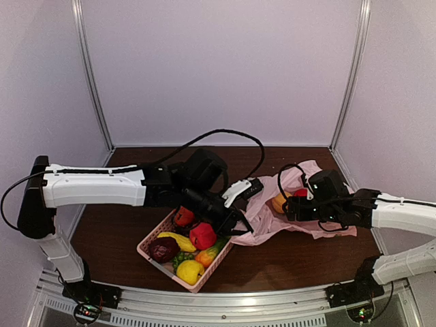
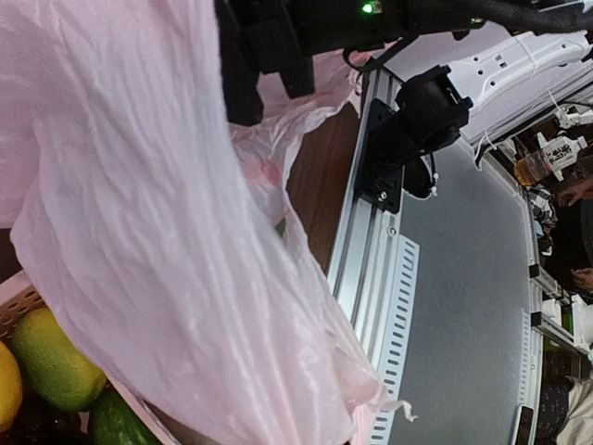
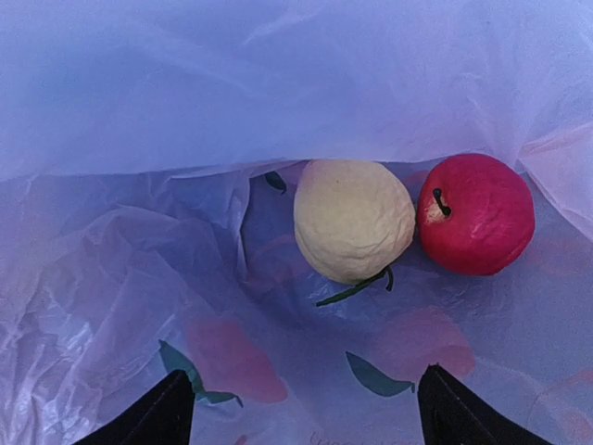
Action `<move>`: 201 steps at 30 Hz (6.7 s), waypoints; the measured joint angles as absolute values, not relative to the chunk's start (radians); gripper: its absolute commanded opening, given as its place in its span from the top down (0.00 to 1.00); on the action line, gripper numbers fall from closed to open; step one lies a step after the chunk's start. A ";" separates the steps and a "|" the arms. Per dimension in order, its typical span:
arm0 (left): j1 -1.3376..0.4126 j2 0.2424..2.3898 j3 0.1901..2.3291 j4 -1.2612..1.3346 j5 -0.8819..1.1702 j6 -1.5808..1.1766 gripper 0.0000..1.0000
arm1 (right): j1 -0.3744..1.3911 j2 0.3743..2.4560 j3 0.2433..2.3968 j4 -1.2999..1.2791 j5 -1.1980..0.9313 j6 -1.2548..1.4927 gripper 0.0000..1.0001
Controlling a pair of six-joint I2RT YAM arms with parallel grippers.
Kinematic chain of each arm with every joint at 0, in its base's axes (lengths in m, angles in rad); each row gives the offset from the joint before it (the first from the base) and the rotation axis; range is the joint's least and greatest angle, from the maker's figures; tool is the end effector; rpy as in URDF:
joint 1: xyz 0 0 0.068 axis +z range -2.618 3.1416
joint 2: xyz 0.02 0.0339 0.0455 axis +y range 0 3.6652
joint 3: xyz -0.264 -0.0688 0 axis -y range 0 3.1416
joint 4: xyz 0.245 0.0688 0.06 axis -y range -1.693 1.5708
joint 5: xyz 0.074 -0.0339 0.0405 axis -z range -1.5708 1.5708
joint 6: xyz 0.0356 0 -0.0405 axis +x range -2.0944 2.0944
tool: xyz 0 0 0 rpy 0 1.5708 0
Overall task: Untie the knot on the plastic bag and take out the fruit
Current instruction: Reach into the gripper in the takeout bag, then pick up the fake fruit from the takeout bag, then place the fake fruit in the bin.
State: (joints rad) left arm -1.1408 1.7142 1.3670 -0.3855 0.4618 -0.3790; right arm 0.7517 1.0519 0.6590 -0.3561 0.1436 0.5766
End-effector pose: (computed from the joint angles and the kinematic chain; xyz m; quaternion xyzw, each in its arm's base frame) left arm 0.1470 -0.3586 0.2770 0.4170 0.7909 -0.4244 0.1431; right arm 0.1630 0.1454 0.2300 -0.0514 0.9134 0.1938 0.3543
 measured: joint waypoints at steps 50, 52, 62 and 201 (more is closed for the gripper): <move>-1.142 1.560 1.102 -0.270 0.517 -0.556 1.00 | 0.754 1.692 0.872 0.037 0.394 0.551 0.01; -1.142 1.560 1.101 -0.267 0.517 -0.560 1.00 | 0.752 1.723 0.885 0.066 0.393 0.548 0.01; -1.142 1.557 1.101 -0.213 0.516 -0.593 1.00 | 0.731 1.873 1.015 0.156 0.332 0.517 0.01; -0.208 1.091 0.899 -0.472 0.213 -0.211 0.03 | 1.426 1.882 1.536 -0.565 0.179 0.662 0.39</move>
